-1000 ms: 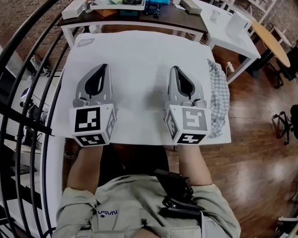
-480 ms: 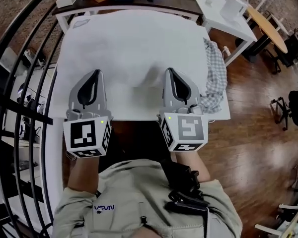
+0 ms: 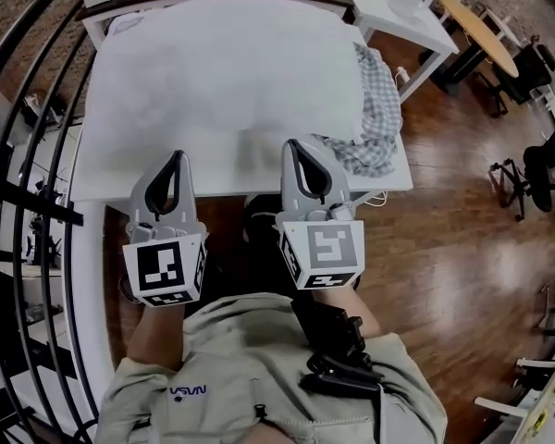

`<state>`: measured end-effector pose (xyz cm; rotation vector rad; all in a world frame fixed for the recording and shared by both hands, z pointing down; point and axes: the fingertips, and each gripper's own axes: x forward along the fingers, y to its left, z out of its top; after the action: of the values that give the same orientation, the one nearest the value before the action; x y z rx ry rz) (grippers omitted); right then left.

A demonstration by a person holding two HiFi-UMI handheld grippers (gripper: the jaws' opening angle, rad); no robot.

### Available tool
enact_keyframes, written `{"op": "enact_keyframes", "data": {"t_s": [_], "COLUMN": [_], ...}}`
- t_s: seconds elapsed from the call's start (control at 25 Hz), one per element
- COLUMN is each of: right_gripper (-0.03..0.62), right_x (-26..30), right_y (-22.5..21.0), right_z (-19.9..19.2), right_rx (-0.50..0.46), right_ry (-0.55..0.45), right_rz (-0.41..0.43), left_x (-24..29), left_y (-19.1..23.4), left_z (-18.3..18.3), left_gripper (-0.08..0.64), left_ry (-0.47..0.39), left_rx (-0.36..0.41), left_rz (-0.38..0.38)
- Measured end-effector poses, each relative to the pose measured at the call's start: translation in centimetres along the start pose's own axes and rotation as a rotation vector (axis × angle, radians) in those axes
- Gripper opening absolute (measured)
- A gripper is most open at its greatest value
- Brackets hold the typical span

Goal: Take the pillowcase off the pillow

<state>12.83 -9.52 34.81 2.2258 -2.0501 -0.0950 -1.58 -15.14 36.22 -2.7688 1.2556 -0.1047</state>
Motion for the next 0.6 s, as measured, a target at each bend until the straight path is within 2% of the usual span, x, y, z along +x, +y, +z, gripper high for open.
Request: {"op": "enact_keyframes", "data": {"t_s": [0.6], "right_gripper": [0.002], "right_x": [-1.8], "right_y": [0.0], "right_z": [-1.4], "right_rx": [0.016], "right_ry": [0.011], "right_rz": [0.016], "left_x": [-1.1], "left_y": [-2.3], "left_z": [-0.9], "left_gripper": [0.005], "left_ry": [0.012], "left_rx": [0.01], "left_rz": [-0.013]}}
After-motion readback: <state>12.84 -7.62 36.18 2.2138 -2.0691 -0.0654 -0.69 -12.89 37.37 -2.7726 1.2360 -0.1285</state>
